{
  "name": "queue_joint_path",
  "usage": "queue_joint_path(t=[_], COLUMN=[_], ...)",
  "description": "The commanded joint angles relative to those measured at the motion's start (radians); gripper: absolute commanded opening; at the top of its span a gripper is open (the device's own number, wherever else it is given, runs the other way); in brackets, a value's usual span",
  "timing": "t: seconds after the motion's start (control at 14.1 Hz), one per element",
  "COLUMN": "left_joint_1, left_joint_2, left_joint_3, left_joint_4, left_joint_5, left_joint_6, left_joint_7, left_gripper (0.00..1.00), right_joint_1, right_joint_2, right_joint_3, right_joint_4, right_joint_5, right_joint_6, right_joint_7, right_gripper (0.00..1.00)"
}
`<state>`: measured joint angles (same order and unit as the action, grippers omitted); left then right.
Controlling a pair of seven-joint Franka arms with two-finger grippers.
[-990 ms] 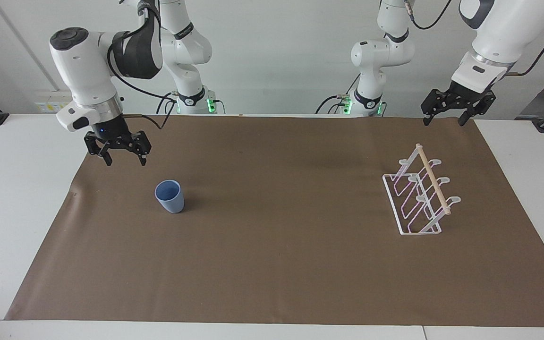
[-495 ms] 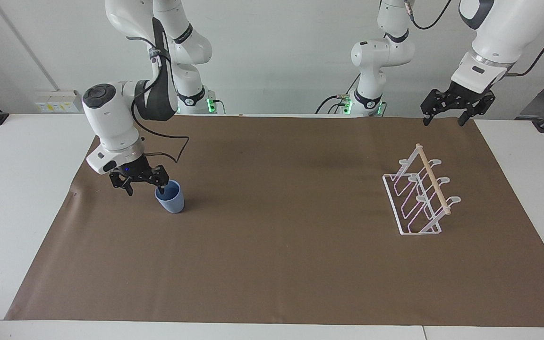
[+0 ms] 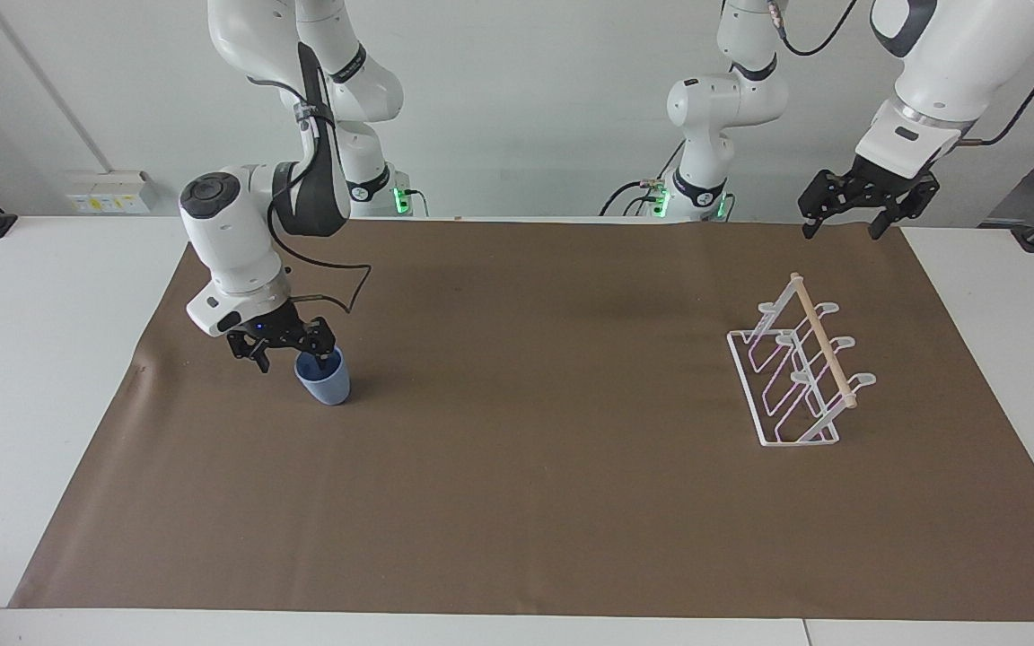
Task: Hang cup on cup holder
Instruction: 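Reach the right gripper to the blue cup rim and grasp it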
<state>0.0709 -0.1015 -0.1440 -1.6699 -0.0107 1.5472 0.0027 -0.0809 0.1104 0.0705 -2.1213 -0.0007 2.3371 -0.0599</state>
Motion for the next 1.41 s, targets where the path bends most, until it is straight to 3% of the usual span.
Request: queue_joint_path(t=[0.0, 0.78, 0.92, 1.34], left_joint_1=[-0.003, -0.005, -0.006, -0.006], left_joint_2=[-0.035, -0.043, -0.046, -0.055], left_joint_3=[0.003, 0.001, 0.001, -0.002], left_joint_4=[-0.045, -0.062, -0.068, -0.083], left_joint_5=[0.005, 0.005, 0.005, 0.005], left_joint_6=[0.028, 0.036, 0.036, 0.050], left_joint_7=[-0.003, -0.003, -0.003, -0.009], left_gripper=[1.00, 1.00, 1.00, 1.00], right_joint_1=[-0.011, -0.007, -0.008, -0.007], right_joint_2=[-0.008, -0.021, -0.023, -0.023], right_joint_3=[0.008, 0.008, 0.008, 0.008], right_joint_4=[-0.020, -0.057, -0.057, -0.057], right_joint_5=[0.022, 0.022, 0.022, 0.022], right_joint_6=[0.028, 0.027, 0.027, 0.027], right_joint_7=[0.009, 0.058, 0.058, 0.057], right_gripper=[1.00, 1.00, 0.91, 0.50])
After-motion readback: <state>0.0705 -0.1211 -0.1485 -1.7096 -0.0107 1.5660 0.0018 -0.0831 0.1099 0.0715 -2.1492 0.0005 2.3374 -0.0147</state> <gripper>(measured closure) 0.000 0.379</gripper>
